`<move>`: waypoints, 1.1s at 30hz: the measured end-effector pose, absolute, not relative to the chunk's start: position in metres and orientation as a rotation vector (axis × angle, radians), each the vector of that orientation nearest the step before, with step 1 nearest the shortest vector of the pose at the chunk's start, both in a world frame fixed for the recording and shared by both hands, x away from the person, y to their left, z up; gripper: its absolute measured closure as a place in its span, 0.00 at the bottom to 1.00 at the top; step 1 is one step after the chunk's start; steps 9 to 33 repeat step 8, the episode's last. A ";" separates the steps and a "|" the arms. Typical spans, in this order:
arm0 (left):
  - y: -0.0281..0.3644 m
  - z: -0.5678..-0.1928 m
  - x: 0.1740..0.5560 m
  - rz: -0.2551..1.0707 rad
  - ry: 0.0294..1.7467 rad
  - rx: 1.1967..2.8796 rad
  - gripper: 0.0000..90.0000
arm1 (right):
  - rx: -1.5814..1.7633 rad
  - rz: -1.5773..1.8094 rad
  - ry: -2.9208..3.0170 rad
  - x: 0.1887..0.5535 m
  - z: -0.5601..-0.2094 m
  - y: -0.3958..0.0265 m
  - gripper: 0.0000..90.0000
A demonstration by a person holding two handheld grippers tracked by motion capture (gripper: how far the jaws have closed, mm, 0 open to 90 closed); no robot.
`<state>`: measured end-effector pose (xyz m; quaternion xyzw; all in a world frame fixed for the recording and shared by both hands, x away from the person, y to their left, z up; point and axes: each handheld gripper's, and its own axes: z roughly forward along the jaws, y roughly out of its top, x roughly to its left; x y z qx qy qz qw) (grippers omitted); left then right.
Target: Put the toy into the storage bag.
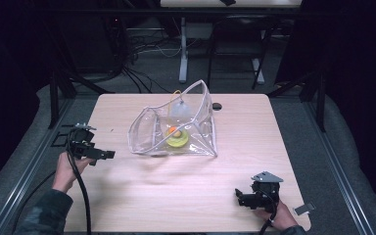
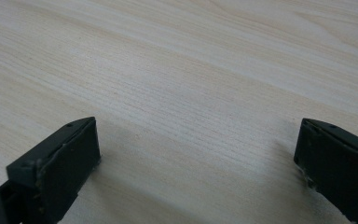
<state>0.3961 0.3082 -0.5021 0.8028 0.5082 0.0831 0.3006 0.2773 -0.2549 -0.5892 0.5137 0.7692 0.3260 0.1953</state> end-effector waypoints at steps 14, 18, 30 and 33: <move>0.316 -0.527 0.384 0.216 1.324 2.112 0.00 | 1.440 0.914 2.155 0.277 -0.589 -0.255 0.00; 0.316 -0.527 0.384 0.216 1.324 2.112 0.00 | 1.440 0.914 2.155 0.277 -0.589 -0.255 0.00; 0.316 -0.527 0.384 0.216 1.324 2.112 0.00 | 1.440 0.914 2.155 0.277 -0.589 -0.255 0.00; 0.316 -0.527 0.384 0.216 1.324 2.112 0.00 | 1.440 0.914 2.155 0.277 -0.589 -0.255 0.00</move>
